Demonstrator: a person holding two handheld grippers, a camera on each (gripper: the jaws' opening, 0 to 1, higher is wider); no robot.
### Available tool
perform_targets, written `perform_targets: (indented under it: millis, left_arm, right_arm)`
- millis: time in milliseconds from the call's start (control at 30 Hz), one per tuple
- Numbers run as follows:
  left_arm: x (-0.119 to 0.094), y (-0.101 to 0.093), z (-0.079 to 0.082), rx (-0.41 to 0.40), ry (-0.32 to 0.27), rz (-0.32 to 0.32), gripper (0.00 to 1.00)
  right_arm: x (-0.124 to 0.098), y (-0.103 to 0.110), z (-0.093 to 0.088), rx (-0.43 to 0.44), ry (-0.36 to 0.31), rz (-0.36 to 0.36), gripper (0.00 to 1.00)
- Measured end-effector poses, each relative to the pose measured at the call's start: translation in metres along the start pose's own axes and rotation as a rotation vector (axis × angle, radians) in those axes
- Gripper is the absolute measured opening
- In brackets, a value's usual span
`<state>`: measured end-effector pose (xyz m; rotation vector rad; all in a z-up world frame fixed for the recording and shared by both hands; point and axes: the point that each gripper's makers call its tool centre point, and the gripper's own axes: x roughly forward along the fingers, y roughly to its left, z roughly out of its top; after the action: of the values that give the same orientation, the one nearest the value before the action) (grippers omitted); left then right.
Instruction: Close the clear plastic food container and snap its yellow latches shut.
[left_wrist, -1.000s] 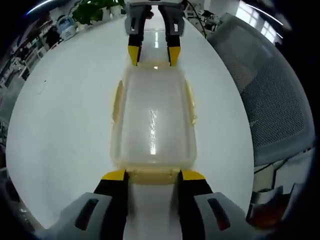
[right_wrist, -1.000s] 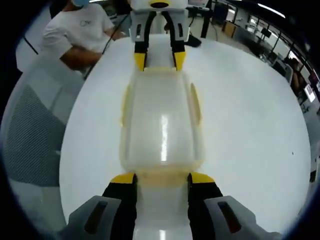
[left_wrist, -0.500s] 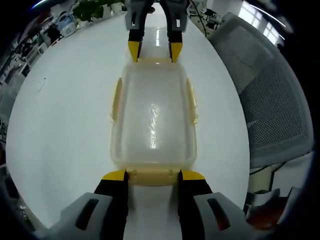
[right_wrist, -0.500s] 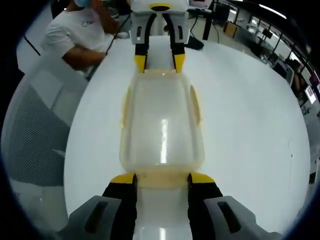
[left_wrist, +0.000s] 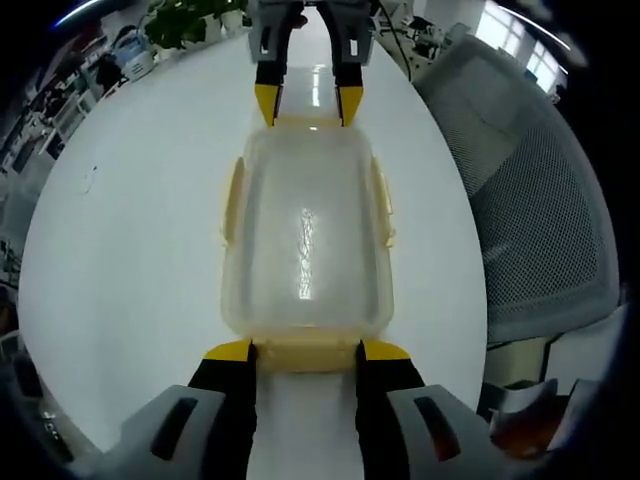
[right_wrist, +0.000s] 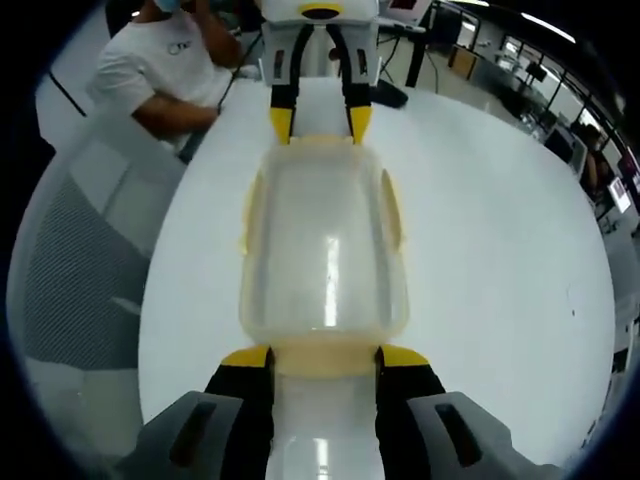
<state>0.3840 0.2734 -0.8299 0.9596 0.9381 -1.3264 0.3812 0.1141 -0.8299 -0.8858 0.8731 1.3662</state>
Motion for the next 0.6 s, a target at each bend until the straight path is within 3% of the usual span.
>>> perform_targets:
  millis: [600]
  left_arm:
    - [-0.028,0.006,0.02,0.019,0.013,0.01,0.38]
  right_arm:
    - [-0.032,-0.002,0.004,0.02,-0.005,-0.003,0.38]
